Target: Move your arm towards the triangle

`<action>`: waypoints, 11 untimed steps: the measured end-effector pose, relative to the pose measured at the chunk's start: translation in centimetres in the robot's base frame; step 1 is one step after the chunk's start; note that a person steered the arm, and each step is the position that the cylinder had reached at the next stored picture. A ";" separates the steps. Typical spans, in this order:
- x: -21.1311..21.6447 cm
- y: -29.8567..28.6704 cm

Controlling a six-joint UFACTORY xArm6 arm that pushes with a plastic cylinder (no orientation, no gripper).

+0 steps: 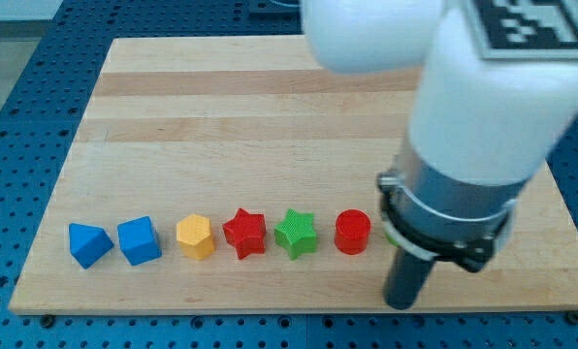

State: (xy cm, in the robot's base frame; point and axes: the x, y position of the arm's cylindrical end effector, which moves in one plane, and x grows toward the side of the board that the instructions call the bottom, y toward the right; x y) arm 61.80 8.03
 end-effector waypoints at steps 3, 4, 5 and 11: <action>0.1 -14.1; 0.0 -17.6; 0.1 -21.0; -0.6 -30.7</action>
